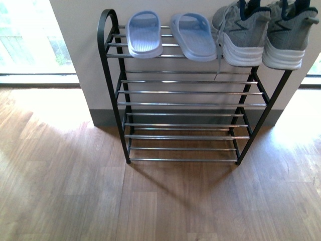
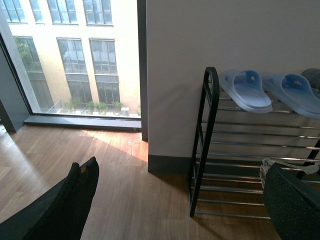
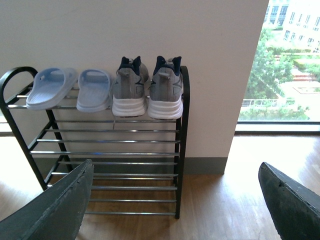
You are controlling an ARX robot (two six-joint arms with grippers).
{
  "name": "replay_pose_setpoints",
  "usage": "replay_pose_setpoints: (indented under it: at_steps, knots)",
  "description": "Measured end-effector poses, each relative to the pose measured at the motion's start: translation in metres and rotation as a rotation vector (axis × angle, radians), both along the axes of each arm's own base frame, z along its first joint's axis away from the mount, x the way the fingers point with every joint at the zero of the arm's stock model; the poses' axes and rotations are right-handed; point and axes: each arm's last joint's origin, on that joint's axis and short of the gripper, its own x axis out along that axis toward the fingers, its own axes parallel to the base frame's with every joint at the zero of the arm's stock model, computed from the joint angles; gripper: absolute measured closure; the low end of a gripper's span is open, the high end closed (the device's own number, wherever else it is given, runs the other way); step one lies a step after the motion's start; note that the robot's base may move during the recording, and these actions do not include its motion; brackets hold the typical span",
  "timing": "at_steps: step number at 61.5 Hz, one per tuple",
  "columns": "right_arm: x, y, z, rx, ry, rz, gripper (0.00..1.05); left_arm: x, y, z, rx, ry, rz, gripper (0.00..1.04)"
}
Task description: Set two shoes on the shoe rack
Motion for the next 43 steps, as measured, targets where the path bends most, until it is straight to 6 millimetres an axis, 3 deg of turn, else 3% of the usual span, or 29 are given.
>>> replay_pose_setpoints:
  at_steps: [43]
  knots:
    - [-0.0001,0.0,0.0001,0.0,-0.001,0.0,0.09,0.0,0.0,0.0,0.0,0.0,0.0,0.09]
